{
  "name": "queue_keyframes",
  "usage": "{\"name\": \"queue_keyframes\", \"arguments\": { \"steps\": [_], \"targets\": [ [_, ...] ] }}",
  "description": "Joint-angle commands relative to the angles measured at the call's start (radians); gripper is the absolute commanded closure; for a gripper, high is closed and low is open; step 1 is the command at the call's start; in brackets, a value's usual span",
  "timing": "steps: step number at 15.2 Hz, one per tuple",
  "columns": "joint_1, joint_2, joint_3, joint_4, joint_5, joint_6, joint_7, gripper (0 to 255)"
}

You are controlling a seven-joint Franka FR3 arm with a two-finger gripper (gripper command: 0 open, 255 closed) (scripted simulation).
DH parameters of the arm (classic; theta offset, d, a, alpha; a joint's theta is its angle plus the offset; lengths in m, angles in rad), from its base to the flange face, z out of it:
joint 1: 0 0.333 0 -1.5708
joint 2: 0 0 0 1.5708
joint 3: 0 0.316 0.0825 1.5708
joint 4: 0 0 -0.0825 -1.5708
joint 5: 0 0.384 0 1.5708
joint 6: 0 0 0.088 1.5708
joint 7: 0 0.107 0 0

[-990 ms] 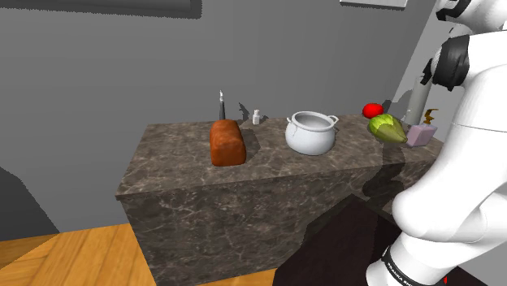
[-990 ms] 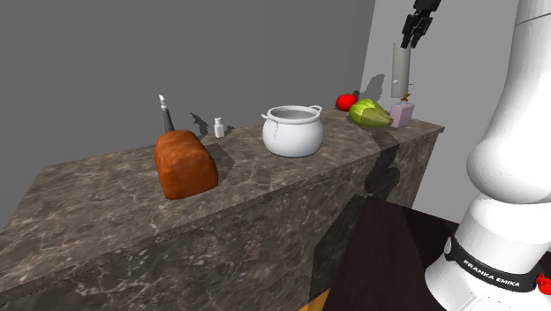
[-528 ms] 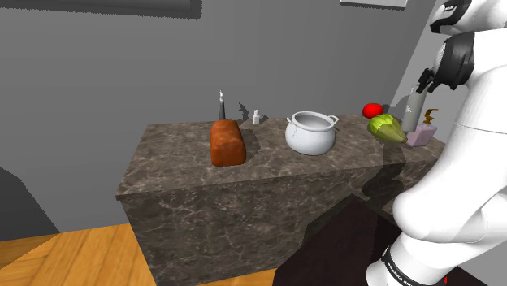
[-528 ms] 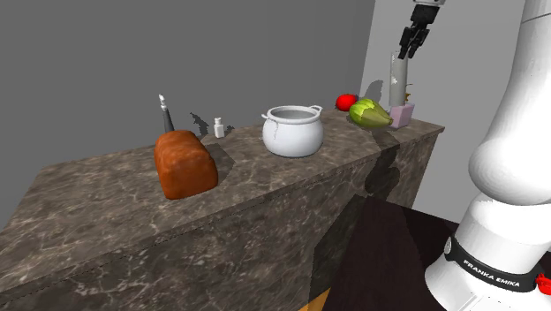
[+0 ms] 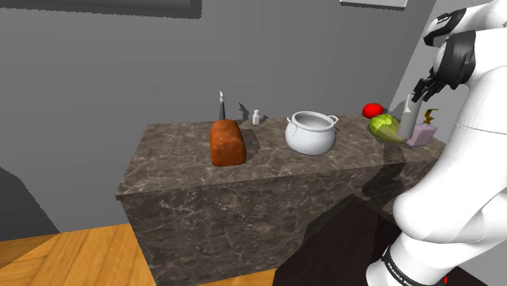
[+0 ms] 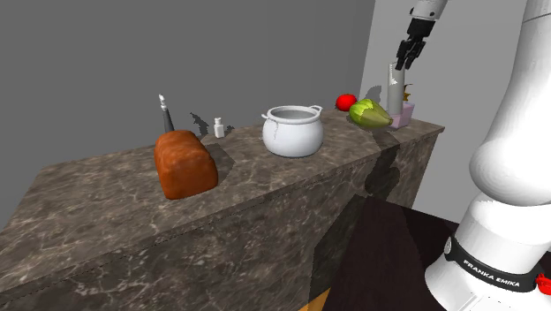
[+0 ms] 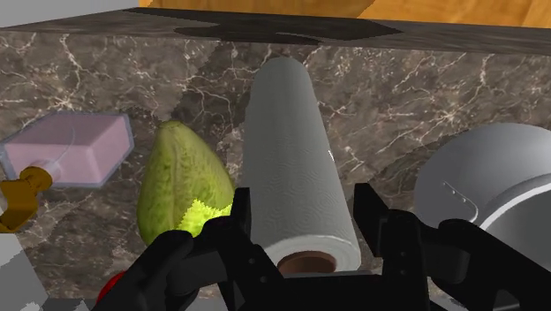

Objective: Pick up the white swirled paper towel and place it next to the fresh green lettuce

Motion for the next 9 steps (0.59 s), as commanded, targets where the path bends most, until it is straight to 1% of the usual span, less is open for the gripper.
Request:
{"name": "queue_keyframes", "arguments": {
  "steps": [1,9],
  "targets": [
    [0.007,-0.008,0.001,-0.04,-0.003,0.034,-0.003,255],
    [0.013,-0.002,0.007,-0.14,0.01,0.137,-0.025,255]
  ]
}}
